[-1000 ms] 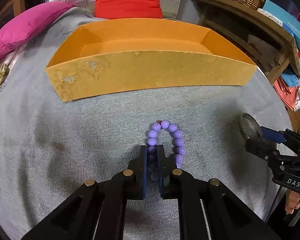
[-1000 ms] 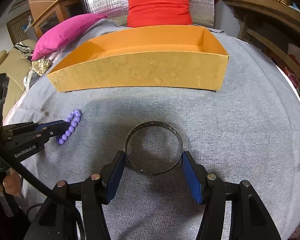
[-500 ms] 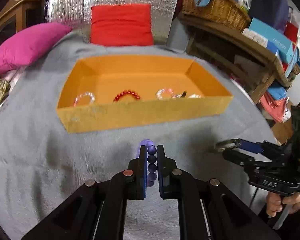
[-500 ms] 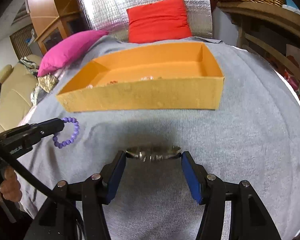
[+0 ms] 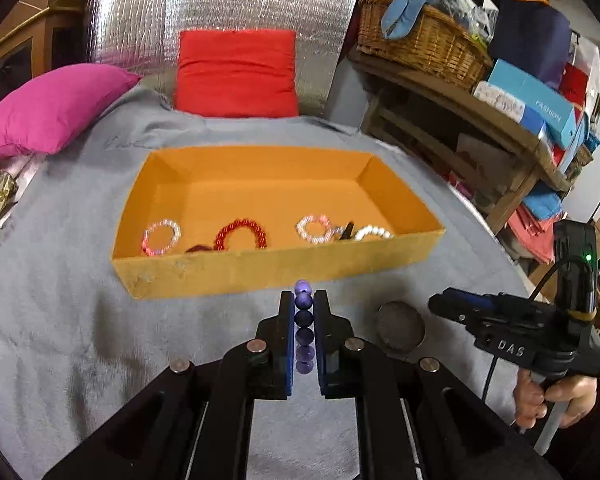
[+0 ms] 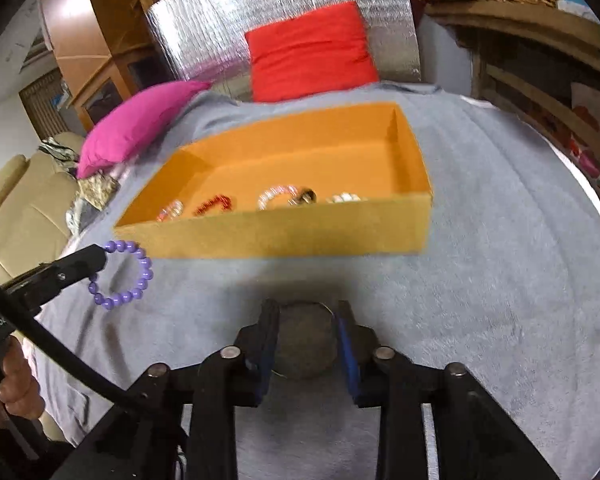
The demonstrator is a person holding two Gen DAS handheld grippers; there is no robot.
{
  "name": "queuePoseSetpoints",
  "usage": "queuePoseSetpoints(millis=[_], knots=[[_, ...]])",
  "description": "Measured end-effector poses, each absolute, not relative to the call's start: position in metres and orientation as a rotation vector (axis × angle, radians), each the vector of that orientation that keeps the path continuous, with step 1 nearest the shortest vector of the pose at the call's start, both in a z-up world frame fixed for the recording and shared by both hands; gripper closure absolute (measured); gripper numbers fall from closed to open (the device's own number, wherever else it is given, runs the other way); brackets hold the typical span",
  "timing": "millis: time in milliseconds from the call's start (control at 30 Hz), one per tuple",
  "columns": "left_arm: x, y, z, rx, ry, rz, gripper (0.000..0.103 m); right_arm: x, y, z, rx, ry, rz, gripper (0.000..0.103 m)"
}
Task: Organize jewelry
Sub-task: 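Lift the purple bracelet with the left tool while the right tool lifts the silver bangle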
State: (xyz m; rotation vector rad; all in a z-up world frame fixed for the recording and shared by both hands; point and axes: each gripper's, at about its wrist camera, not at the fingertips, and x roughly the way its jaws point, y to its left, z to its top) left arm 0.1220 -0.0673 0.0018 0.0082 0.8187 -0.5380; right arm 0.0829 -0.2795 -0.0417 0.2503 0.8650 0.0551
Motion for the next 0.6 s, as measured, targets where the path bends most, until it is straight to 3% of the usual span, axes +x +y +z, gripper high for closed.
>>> queuePoseSetpoints(millis=[67, 133, 533, 567, 600], knots=[[0.122, -0.066, -0.003, 0.017, 0.834, -0.528, 0.094, 0.082, -0.285, -0.048, 0.267, 0.896, 0.055, 0.055], [0.121, -0.064, -0.006, 0.026, 0.836, -0.524, 0.094, 0.08, -0.288, -0.052, 0.293, 0.91, 0.061, 0.034], [0.118, -0.058, -0.008, 0.017, 0.842, -0.525, 0.094, 0.093, -0.236, -0.077, 0.031, 0.931, 0.055, 0.03], [0.118, -0.058, -0.008, 0.019, 0.842, -0.523, 0.094, 0.095, -0.237, -0.081, 0.025, 0.942, 0.044, 0.03], [0.118, -0.057, -0.007, 0.019, 0.841, -0.522, 0.094, 0.096, -0.238, -0.085, 0.029, 0.956, 0.03, 0.039]])
